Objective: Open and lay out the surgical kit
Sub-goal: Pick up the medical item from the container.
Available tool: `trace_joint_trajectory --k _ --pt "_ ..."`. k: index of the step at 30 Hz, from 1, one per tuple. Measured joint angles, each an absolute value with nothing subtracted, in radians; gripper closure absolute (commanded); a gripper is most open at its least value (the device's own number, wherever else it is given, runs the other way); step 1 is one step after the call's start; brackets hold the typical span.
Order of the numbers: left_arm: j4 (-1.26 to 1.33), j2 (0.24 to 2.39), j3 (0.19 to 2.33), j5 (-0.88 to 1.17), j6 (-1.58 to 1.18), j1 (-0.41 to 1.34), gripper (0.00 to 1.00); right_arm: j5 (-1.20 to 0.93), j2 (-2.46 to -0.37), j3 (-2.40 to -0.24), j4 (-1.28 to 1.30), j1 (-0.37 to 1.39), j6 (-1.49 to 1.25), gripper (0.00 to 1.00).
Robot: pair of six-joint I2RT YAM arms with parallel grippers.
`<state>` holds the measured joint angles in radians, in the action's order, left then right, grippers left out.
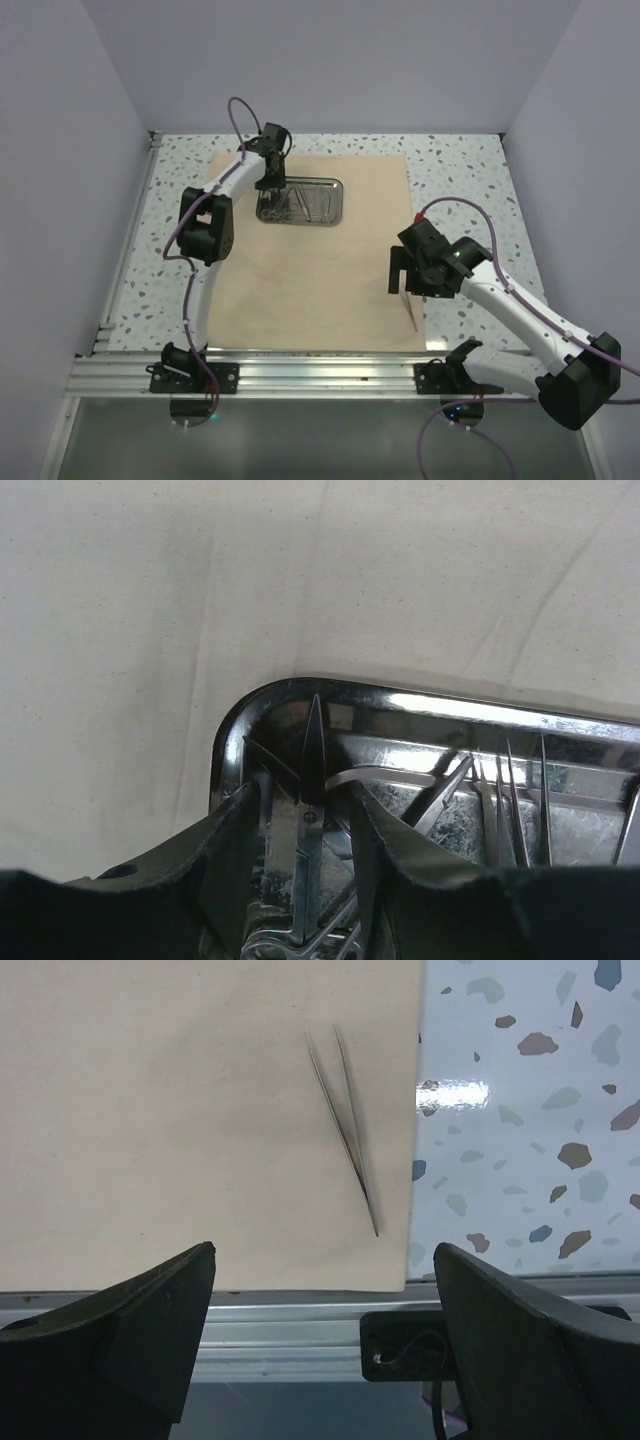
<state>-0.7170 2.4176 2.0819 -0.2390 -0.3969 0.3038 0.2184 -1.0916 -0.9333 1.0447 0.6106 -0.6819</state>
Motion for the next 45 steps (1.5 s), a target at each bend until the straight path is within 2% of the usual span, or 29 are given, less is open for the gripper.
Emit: trace_joint_trajectory --k 2,6,13,25,38,41,45 --pt "-0.716 2.419 2.089 -0.237 -0.398 0.306 0.58 0.219 -1.106 -0.939 1.044 0.611 -0.682 0.06" --pt "-0.713 2.425 2.091 -0.235 -0.401 0.306 0.78 0.219 -1.118 -0.943 1.045 0.611 -0.682 0.06" --pt "-0.71 2.426 2.091 -0.236 -0.399 0.305 1.0 0.22 -1.119 -0.944 1.044 0.611 -0.682 0.06" --pt "-0.731 2.402 2.122 -0.233 -0.399 0.299 1.0 0.255 -1.131 -1.018 1.048 0.611 -0.67 0.06" --pt "-0.608 2.02 1.996 -0.266 -0.389 0.318 1.0 0.273 -1.135 -1.067 1.047 0.611 -0.647 0.05" --pt "-0.597 1.929 1.867 -0.27 -0.397 0.335 1.0 0.273 -1.158 -1.1 1.042 0.611 -0.635 0.05" --pt "-0.591 1.728 1.526 -0.245 -0.456 0.387 1.0 0.273 -1.246 -1.186 1.02 0.611 -0.616 0.03"
